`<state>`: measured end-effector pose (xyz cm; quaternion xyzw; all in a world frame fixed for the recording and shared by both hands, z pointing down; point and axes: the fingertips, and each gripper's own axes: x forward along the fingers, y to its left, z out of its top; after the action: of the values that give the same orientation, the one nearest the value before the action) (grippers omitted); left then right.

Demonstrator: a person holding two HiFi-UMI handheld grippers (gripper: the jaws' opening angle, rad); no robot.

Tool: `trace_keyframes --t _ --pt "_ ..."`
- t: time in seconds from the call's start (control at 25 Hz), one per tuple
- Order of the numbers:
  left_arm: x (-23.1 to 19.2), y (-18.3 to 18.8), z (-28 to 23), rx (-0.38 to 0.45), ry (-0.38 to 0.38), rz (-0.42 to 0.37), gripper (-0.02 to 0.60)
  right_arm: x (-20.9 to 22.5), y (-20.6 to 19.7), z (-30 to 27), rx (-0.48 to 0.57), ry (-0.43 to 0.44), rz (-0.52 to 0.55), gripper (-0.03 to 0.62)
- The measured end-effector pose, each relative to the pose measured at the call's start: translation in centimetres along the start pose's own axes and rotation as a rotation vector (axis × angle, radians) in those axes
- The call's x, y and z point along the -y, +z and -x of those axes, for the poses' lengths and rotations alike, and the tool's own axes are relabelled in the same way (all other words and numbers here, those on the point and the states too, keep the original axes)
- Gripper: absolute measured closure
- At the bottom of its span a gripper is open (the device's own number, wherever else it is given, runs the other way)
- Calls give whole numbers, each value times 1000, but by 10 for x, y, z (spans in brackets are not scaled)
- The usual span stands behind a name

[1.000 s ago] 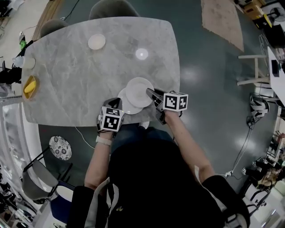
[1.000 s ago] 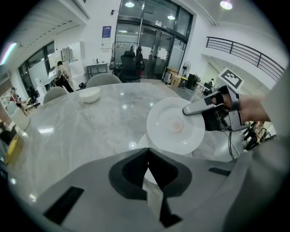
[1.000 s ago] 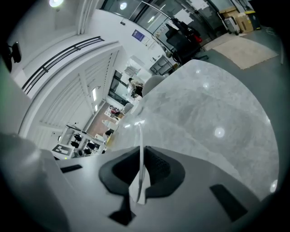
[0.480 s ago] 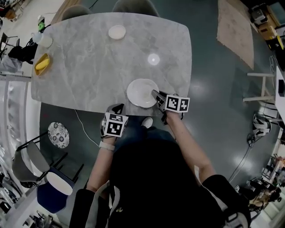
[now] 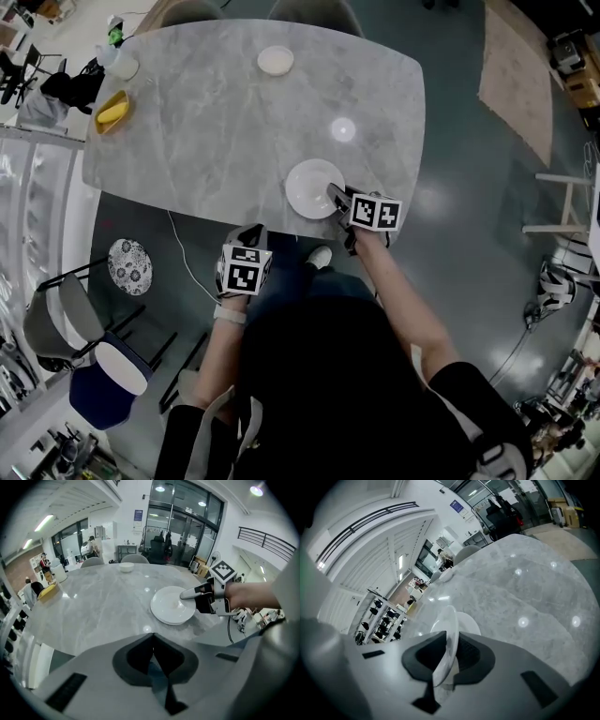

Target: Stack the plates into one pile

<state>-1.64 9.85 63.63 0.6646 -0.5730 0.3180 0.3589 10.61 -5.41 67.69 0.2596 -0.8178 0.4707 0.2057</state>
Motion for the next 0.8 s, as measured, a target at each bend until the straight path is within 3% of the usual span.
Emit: trace_keyframes --t 0.16,0.4,0.8 --pt "-15 -6 9 1 11 6 574 -1 -3 -9 -27 -54 56 529" --pt "-32 -2 14 9 10 -8 574 6 -6 -13 -65 -155 139 409" --pt "-67 7 24 30 -20 -43 574 3 -6 -20 -138 -308 286 363"
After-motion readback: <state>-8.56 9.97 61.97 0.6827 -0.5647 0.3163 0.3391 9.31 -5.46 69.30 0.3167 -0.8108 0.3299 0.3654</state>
